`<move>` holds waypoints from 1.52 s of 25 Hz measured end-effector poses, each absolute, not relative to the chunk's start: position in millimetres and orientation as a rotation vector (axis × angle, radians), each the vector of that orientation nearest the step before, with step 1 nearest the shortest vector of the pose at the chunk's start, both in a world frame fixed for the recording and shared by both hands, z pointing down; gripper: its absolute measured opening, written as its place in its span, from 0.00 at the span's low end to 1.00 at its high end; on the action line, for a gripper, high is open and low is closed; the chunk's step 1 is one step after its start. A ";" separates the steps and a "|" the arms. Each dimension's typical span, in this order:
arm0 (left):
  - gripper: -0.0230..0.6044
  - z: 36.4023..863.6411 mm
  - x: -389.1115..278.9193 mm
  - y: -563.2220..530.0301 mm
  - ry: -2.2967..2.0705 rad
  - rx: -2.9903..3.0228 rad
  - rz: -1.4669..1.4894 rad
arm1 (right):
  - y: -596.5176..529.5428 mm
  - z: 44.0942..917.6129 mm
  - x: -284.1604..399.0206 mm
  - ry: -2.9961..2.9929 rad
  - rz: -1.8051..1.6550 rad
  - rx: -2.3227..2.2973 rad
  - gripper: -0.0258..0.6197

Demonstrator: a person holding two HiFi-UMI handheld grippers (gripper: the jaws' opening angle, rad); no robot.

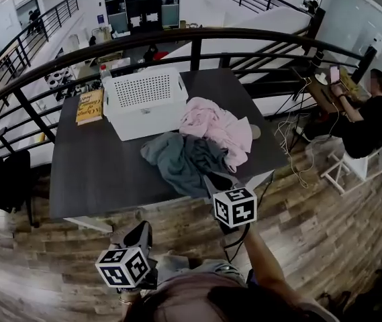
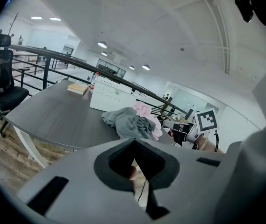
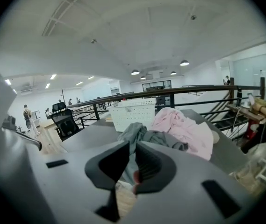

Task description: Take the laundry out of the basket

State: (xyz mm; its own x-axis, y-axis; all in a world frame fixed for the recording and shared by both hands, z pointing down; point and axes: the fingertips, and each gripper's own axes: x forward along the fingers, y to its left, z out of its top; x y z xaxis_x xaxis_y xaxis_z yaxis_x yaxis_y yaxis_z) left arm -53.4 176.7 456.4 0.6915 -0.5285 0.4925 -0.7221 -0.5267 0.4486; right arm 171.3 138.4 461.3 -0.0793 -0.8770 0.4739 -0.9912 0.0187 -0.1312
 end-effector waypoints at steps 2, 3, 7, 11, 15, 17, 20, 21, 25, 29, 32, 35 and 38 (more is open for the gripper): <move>0.03 455.4 -38.9 186.7 -0.947 2.263 0.392 | 153.6 454.2 176.0 -2.039 0.626 1.933 0.11; 0.03 454.7 -32.6 192.2 -0.946 2.264 0.392 | 161.7 450.7 177.6 -2.043 0.628 1.936 0.10; 0.03 452.3 -9.3 218.1 -0.940 2.262 0.391 | 195.2 436.1 182.0 -2.088 0.623 1.948 0.08; 0.03 454.7 10.3 244.0 -0.939 2.267 0.398 | 228.6 432.2 182.4 -2.155 0.603 1.922 0.08; 0.03 456.2 31.0 274.3 -0.931 2.258 0.403 | 267.7 439.2 185.9 -2.234 0.702 1.905 0.07; 0.03 456.5 40.7 289.6 -0.925 2.260 0.407 | 285.0 440.6 189.7 -2.260 0.744 1.900 0.07; 0.03 457.6 51.1 309.9 -0.924 2.265 0.411 | 307.1 440.0 196.1 -2.259 0.726 1.903 0.07; 0.03 457.6 53.9 315.9 -0.924 2.266 0.410 | 313.3 439.6 198.2 -2.251 0.710 1.903 0.07; 0.03 457.0 64.8 339.8 -0.916 2.272 0.410 | 336.2 438.8 206.9 -2.227 0.683 1.904 0.07; 0.03 456.2 67.7 361.5 -0.928 2.255 0.382 | 359.1 435.5 211.0 -2.224 0.656 1.908 0.07; 0.03 452.6 69.1 375.4 -0.944 2.251 0.367 | 373.2 430.3 214.8 -2.230 0.631 1.919 0.07; 0.03 449.3 69.0 387.9 -0.951 2.256 0.378 | 383.2 426.5 216.2 -2.244 0.637 1.924 0.07; 0.03 447.9 68.5 400.3 -0.947 2.262 0.389 | 392.2 425.6 216.7 -2.252 0.647 1.936 0.07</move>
State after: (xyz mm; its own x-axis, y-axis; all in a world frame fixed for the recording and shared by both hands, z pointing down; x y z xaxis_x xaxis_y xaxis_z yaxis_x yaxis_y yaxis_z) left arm 68.5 400.3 447.9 0.6958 -0.5262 0.4889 -0.7179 -0.5306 0.4506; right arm 216.7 392.2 425.6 -0.1855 -0.9197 0.3460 -0.9632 0.1004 -0.2494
